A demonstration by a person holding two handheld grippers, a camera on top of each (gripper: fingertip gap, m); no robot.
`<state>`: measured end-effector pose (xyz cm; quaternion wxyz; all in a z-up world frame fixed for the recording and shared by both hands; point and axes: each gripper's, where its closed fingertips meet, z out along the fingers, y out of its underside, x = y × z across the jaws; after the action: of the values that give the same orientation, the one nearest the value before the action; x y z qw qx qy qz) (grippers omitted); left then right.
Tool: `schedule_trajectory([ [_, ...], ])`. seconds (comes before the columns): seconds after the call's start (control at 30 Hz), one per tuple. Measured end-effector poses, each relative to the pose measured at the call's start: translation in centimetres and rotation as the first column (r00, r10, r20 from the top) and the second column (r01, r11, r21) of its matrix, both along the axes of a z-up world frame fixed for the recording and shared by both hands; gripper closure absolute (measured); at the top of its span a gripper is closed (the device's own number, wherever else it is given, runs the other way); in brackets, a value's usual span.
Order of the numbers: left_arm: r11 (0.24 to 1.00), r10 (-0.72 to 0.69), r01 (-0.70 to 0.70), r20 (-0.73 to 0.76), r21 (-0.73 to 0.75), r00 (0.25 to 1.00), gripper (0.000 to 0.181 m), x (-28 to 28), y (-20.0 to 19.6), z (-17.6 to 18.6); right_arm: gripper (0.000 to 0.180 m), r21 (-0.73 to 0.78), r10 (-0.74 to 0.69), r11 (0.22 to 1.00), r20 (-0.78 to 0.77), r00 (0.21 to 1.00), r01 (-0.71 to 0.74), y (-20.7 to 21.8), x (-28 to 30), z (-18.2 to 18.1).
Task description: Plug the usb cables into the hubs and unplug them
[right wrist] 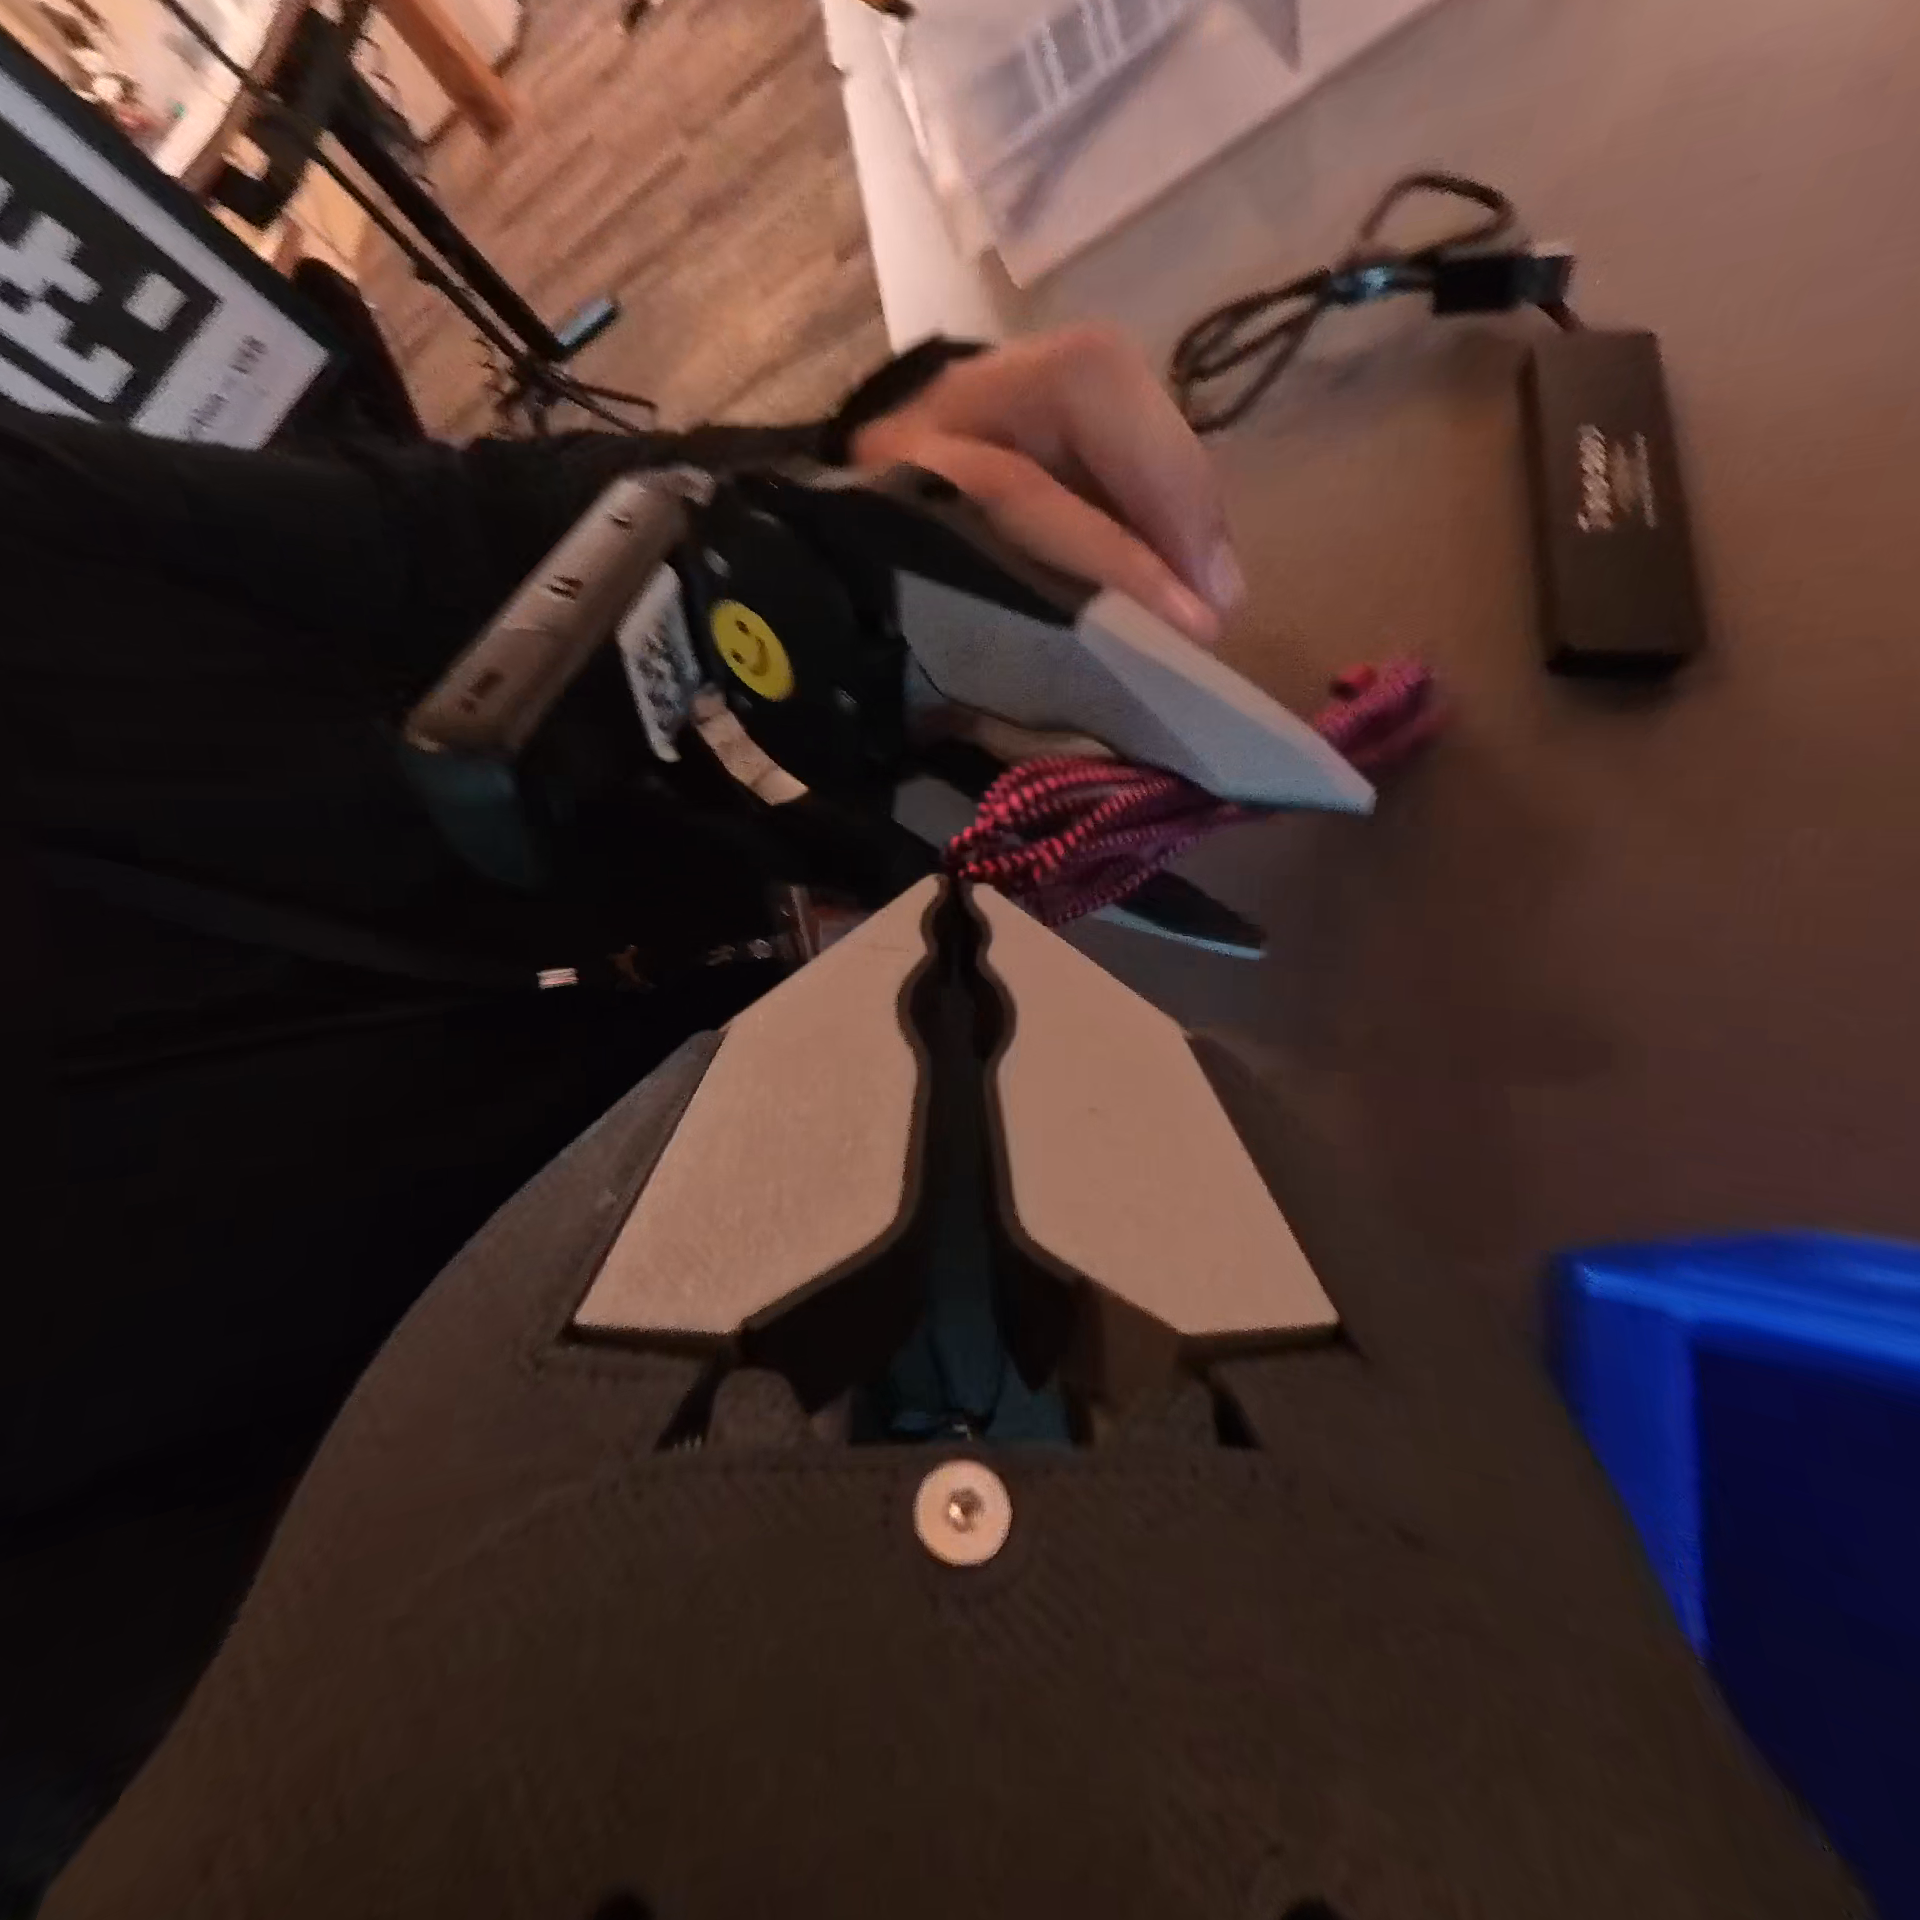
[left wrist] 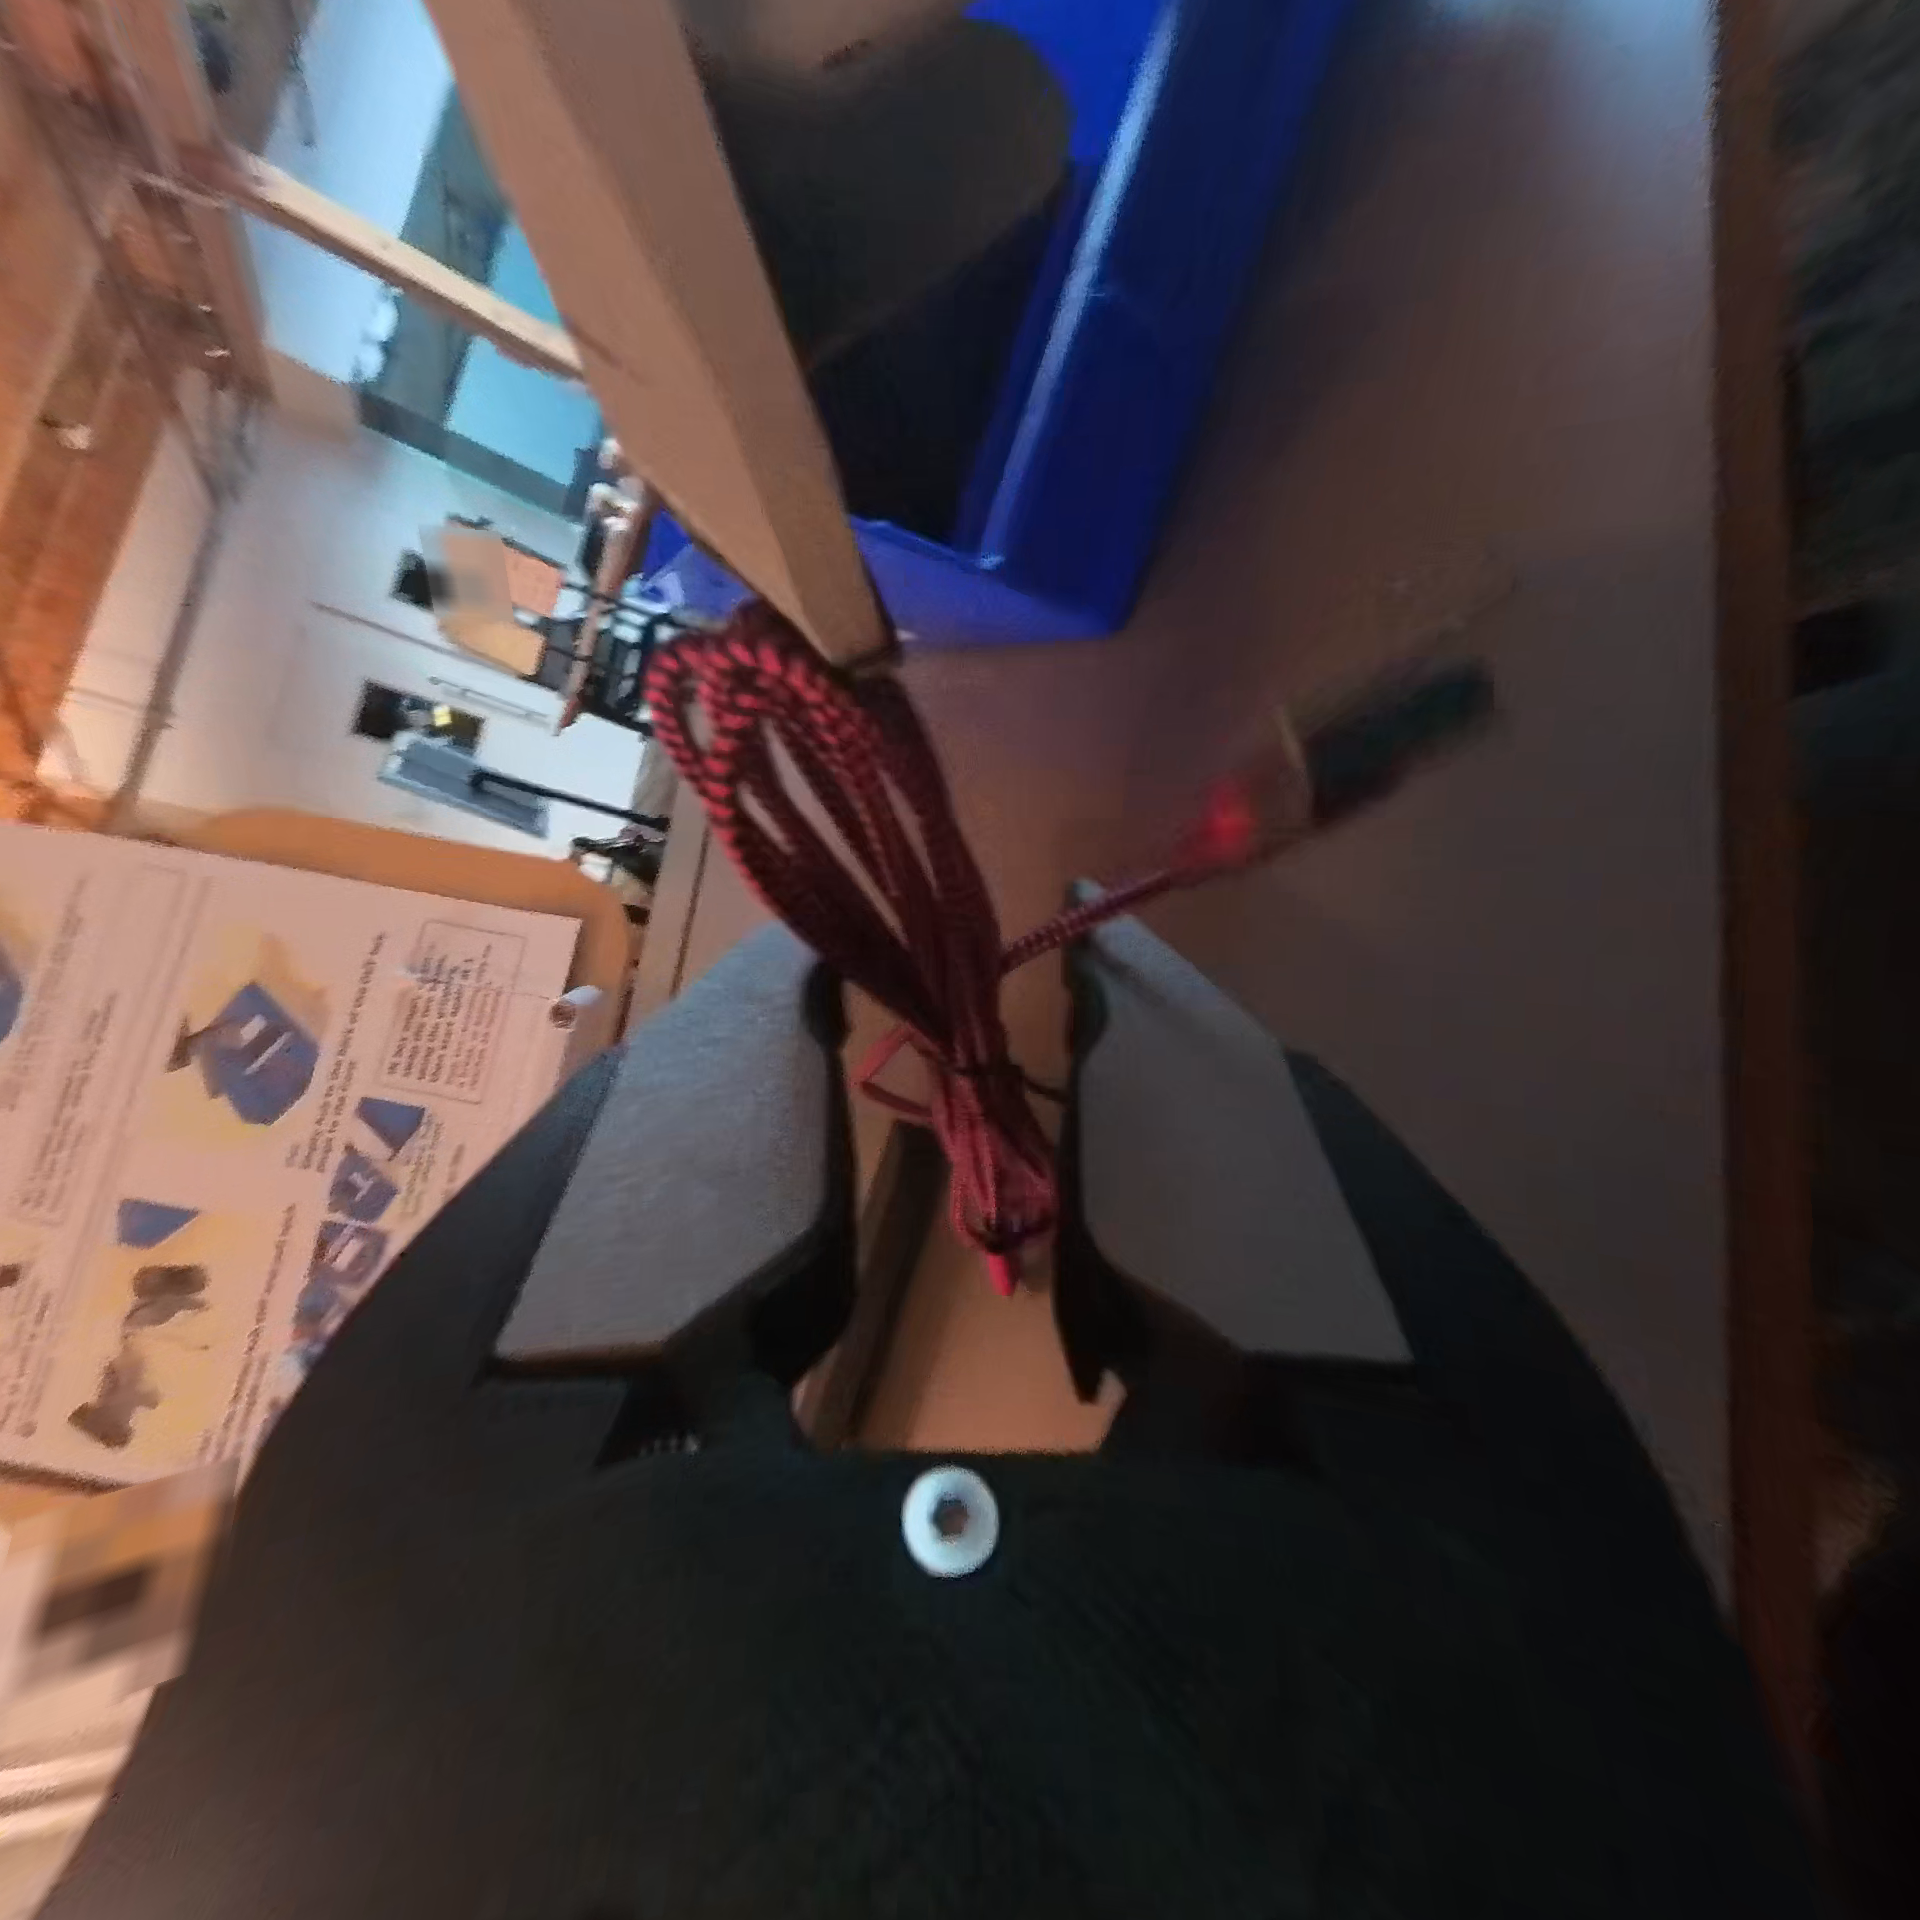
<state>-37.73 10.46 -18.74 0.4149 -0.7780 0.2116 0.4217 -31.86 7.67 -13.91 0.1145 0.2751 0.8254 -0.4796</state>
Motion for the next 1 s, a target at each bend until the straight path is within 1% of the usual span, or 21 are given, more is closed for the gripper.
schedule_trajectory([
  [0.03,0.999,0.015,-0.015,-0.003,0.036,1.000,0.153,-0.2,0.1,0.6,0.180,-0.003,0.013,1.000,-0.009,1.000,-0.013,-0.3,0.1,0.1],
  [0.07,0.998,0.022,-0.024,0.043,0.062,0.999,0.163,-0.3,0.1,0.8,0.180,-0.008,0.020,1.000,-0.016,1.000,-0.020,-0.7,0.2,0.2],
  [0.13,0.990,0.032,-0.061,0.216,0.129,0.976,0.167,-0.5,0.1,1.2,0.180,-0.020,-0.008,1.000,-0.025,1.000,0.007,-1.0,-0.4,0.6],
  [0.2,0.967,0.033,-0.117,0.347,0.226,0.937,0.168,-1.2,-0.3,2.4,0.180,-0.030,-0.067,0.997,-0.063,0.996,0.065,-0.5,-1.4,1.3],
  [0.23,0.954,0.027,-0.154,0.436,0.258,0.900,0.169,-1.6,-0.6,2.8,0.175,-0.045,-0.105,0.994,-0.099,0.990,0.100,0.0,-2.0,2.0],
  [0.27,0.946,0.008,-0.177,0.527,0.270,0.850,0.169,-1.7,-0.8,3.0,0.164,-0.063,-0.137,0.990,-0.134,0.981,0.129,0.5,-2.4,2.7],
  [0.3,0.942,-0.011,-0.192,0.597,0.275,0.802,0.168,-1.8,-0.9,3.1,0.158,-0.078,-0.153,0.987,-0.162,0.975,0.142,0.8,-2.5,3.3],
  [0.37,0.939,-0.045,-0.201,0.680,0.279,0.732,0.167,-1.7,-1.1,3.6,0.150,-0.070,-0.126,0.991,-0.200,0.972,0.114,0.8,-1.8,3.8],
  [0.43,0.942,-0.073,-0.198,0.741,0.271,0.668,0.167,-1.1,-1.0,3.8,0.147,-0.008,-0.086,0.996,-0.282,0.956,0.088,0.0,-1.5,3.4],
  [0.47,0.943,-0.064,-0.207,0.750,0.262,0.659,0.167,-1.2,-0.9,3.8,0.145,0.029,-0.095,0.993,-0.348,0.933,0.111,-0.4,-2.2,3.3],
  [0.5,0.942,-0.046,-0.219,0.744,0.255,0.667,0.168,-1.4,-0.9,3.8,0.143,0.046,-0.125,0.986,-0.431,0.894,0.160,-0.9,-3.2,3.6],
  [0.57,0.936,-0.008,-0.251,0.730,0.246,0.684,0.167,-1.8,-0.8,3.8,0.146,-0.002,-0.212,0.966,-0.586,0.783,0.260,-1.8,-5.1,5.3],
  [0.6,0.936,-0.003,-0.255,0.733,0.241,0.680,0.167,-1.8,-0.7,3.8,0.150,-0.026,-0.231,0.961,-0.628,0.743,0.277,-2.3,-5.4,5.9],
  [0.67,0.932,0.015,-0.277,0.740,0.233,0.673,0.167,-1.8,-0.6,3.8,0.148,-0.023,-0.243,0.950,-0.681,0.691,0.311,-2.9,-5.9,5.9],
  [0.7,0.933,0.016,-0.277,0.741,0.232,0.672,0.167,-1.8,-0.6,3.8,0.152,-0.010,-0.250,0.939,-0.707,0.661,0.344,-2.7,-6.3,5.7],
  [0.73,0.935,0.014,-0.273,0.746,0.226,0.666,0.167,-1.6,-0.6,3.7,0.151,0.003,-0.247,0.932,-0.727,0.640,0.362,-2.6,-6.6,5.5],
  [0.77,0.934,0.021,-0.280,0.749,0.221,0.662,0.167,-1.6,-0.6,3.7,0.151,0.004,-0.245,0.930,-0.738,0.629,0.367,-2.7,-6.7,5.5],
  [0.87,0.939,0.044,-0.282,0.747,0.195,0.663,0.167,-1.6,-0.4,3.6,0.152,0.012,-0.227,0.937,-0.739,0.634,0.349,-3.3,-6.6,5.1],
  [0.9,0.939,0.048,-0.287,0.751,0.191,0.659,0.167,-1.7,-0.3,3.6,0.153,0.014,-0.230,0.931,-0.752,0.618,0.364,-3.2,-6.9,5.0],
  [0.97,0.936,0.038,-0.293,0.772,0.195,0.634,0.167,-1.8,0.0,3.6,0.154,0.019,-0.248,0.897,-0.807,0.536,0.442,-2.3,-7.7,5.3],
  [1.0,0.931,0.035,-0.305,0.781,0.201,0.623,0.167,-1.9,0.1,3.7,0.157,0.020,-0.245,0.883,-0.833,0.496,0.469,-2.1,-8.0,5.5],
])
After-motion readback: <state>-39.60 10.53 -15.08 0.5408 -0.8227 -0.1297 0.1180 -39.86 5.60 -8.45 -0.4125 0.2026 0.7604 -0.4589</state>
